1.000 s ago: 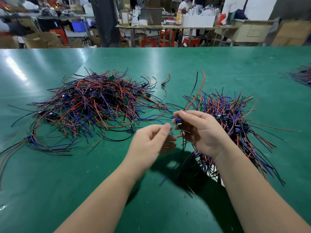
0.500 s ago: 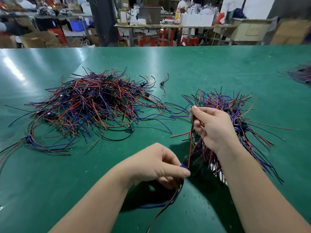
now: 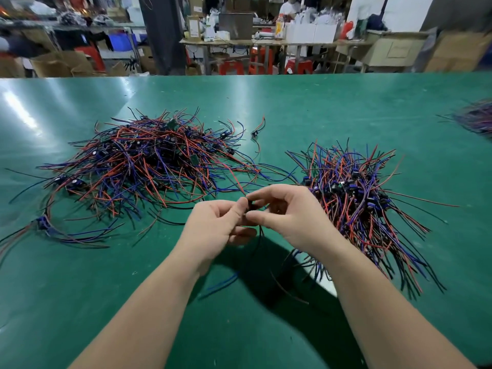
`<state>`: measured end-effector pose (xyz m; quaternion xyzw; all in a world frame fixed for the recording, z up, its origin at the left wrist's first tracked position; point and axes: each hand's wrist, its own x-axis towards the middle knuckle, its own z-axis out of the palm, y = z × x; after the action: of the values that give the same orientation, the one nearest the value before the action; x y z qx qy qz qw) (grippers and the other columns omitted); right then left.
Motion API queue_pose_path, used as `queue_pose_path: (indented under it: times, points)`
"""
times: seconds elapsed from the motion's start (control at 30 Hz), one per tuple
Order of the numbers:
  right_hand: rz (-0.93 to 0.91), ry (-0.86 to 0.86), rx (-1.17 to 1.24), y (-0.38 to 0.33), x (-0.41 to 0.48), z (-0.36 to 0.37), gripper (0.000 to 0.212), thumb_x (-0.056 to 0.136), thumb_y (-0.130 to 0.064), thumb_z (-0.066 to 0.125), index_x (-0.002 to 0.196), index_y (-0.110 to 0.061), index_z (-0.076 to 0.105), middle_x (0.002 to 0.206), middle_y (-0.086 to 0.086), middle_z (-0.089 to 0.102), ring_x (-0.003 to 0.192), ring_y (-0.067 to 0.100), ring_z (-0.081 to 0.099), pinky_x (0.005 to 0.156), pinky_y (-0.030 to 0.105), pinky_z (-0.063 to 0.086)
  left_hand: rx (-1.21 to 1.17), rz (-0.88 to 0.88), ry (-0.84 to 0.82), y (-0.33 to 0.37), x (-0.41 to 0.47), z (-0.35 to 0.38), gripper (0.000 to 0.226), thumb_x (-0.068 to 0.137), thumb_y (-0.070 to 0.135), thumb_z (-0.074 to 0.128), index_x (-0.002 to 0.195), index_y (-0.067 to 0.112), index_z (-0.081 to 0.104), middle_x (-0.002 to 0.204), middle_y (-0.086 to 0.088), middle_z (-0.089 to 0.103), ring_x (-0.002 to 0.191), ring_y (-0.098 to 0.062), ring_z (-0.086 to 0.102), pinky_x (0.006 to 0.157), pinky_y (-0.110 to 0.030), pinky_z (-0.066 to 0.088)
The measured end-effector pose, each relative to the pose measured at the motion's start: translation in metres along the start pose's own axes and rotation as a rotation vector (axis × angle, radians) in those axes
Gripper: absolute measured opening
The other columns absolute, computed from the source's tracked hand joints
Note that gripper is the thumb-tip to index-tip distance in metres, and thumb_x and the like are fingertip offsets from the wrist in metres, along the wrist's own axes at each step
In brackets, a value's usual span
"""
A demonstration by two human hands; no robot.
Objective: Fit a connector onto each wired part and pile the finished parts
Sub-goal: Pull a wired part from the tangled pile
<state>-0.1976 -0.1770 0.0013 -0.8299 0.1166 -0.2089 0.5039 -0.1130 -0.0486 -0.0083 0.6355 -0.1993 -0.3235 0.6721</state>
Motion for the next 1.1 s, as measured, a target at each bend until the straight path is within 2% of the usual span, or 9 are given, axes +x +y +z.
queue_pose_path:
  times: [0.17,0.3,0.4,0.47,0.53,0.63,0.83,1.0,1.1]
  points:
    - [-0.031,0.150,0.042,-0.002,-0.001,-0.006,0.017,0.077,-0.009,0.077,0.082,-0.024,0.072,0.074,0.000,0.073,0.067,0.015,0.066,0.068,0.028,0.056,0.216,0.182,-0.003,0.000,0.002,-0.003,0.018,0.095,0.021,0.056,0.088,0.018,0.072,0.083,-0.002,0.074,0.068,-0.013,0.070,0.058,-0.024,0.056]
    - [-0.093,0.393,0.022,-0.007,-0.001,-0.011,0.013,0.076,-0.006,0.074,0.075,-0.019,0.072,0.067,-0.001,0.070,0.060,0.006,0.062,0.060,0.018,0.051,0.744,0.456,0.314,-0.005,0.007,-0.015,0.010,0.086,0.019,0.066,0.091,0.021,0.074,0.083,0.012,0.069,0.075,0.000,0.062,0.074,-0.013,0.047]
    - [-0.206,0.760,-0.136,-0.009,-0.002,-0.030,0.007,0.079,-0.012,0.071,0.083,-0.017,0.070,0.076,0.003,0.068,0.069,0.017,0.065,0.068,0.029,0.054,0.986,0.417,0.488,-0.007,0.014,-0.032,0.028,0.086,0.020,0.061,0.113,0.022,0.067,0.114,0.001,0.060,0.107,-0.017,0.053,0.096,-0.029,0.040]
    - [-0.209,0.878,-0.317,-0.006,-0.001,-0.046,0.008,0.079,-0.014,0.068,0.087,-0.015,0.069,0.080,0.002,0.062,0.074,0.023,0.062,0.075,0.029,0.050,1.118,0.250,0.513,-0.009,0.017,-0.042,0.040,0.087,0.029,0.058,0.127,0.029,0.056,0.132,-0.003,0.049,0.121,-0.025,0.040,0.102,-0.037,0.034]
    - [-0.079,0.830,-0.493,0.001,0.002,-0.057,0.013,0.078,-0.012,0.065,0.090,-0.012,0.071,0.087,0.000,0.054,0.083,0.026,0.058,0.081,0.023,0.040,1.252,0.100,0.473,-0.011,0.020,-0.047,0.047,0.089,0.038,0.055,0.135,0.036,0.046,0.137,-0.004,0.046,0.126,-0.028,0.038,0.104,-0.042,0.031]
    - [0.116,0.697,-0.572,0.009,0.004,-0.061,0.022,0.080,-0.011,0.062,0.099,-0.014,0.072,0.098,0.001,0.044,0.098,0.032,0.053,0.086,0.025,0.035,1.329,0.107,0.432,-0.015,0.025,-0.047,0.044,0.091,0.040,0.053,0.135,0.038,0.046,0.125,0.001,0.058,0.119,-0.027,0.048,0.102,-0.043,0.031]
    - [-0.050,0.671,-0.494,0.000,0.002,-0.043,0.017,0.080,-0.004,0.063,0.092,-0.010,0.073,0.092,0.001,0.052,0.085,0.022,0.054,0.081,0.028,0.043,1.267,0.182,0.536,-0.015,0.027,-0.048,0.028,0.081,0.054,0.065,0.103,0.038,0.060,0.103,0.007,0.062,0.107,-0.023,0.050,0.092,-0.040,0.027]
    - [-0.152,0.495,-0.210,-0.004,-0.003,-0.022,0.021,0.080,0.004,0.061,0.084,-0.014,0.072,0.075,0.002,0.063,0.064,0.009,0.058,0.061,0.014,0.045,1.177,0.316,0.574,-0.014,0.025,-0.042,0.028,0.078,0.054,0.068,0.093,0.032,0.059,0.103,0.009,0.056,0.106,-0.019,0.049,0.089,-0.034,0.022]
    - [-0.033,0.232,0.121,-0.007,-0.005,-0.011,0.025,0.086,0.002,0.057,0.089,-0.019,0.070,0.066,0.007,0.067,0.048,0.017,0.062,0.043,0.023,0.046,0.751,0.485,0.539,-0.004,0.018,-0.032,0.024,0.078,0.046,0.072,0.085,0.029,0.057,0.081,0.018,0.062,0.082,-0.005,0.058,0.082,-0.025,0.037]
